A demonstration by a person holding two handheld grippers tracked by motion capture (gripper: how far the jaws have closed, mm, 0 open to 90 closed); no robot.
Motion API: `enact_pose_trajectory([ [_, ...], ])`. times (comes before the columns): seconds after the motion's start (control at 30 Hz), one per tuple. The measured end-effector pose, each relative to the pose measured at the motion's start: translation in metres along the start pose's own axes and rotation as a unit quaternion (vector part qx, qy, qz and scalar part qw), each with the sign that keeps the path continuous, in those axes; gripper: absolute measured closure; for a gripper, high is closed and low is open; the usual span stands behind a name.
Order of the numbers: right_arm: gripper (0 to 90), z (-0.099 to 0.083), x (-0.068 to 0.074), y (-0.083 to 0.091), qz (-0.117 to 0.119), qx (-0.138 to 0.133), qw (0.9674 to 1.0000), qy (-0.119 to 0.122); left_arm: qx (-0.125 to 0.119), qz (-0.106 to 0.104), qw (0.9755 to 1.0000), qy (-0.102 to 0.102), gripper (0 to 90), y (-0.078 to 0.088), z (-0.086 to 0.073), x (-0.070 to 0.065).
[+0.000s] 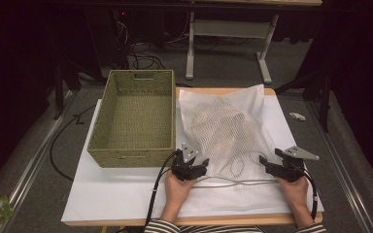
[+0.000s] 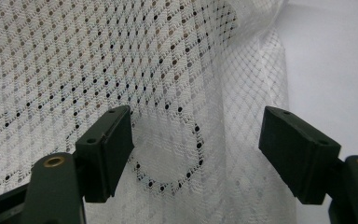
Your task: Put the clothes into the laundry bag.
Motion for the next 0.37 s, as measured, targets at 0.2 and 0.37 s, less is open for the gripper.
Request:
enact_pose_trajectory([
  [0.2, 26.1, -0.0001, 0.0004, 0.0, 0.003, 0.001, 1.0, -0.001, 0.001, 0.0, 1.0, 0.001, 34.9, 0.0, -0.0001, 0.0001],
  [0.37, 26.4, 0.0, 0.0007, -0.0001, 0.004, 0.002, 1.0, 0.001, -0.005, 0.001, 1.0, 0.002, 34.8, 0.0002, -0.0004, -0.0002],
])
Point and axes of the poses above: each handheld gripper's, and its own axes: y roughly backward along the jaws, z roughly out of its top, x roughly to its left, the point moved 2 cm from there along -y, roughly forward along the jaws, and after that the axes turned 10 degrees about y, right-handed, at the moved point
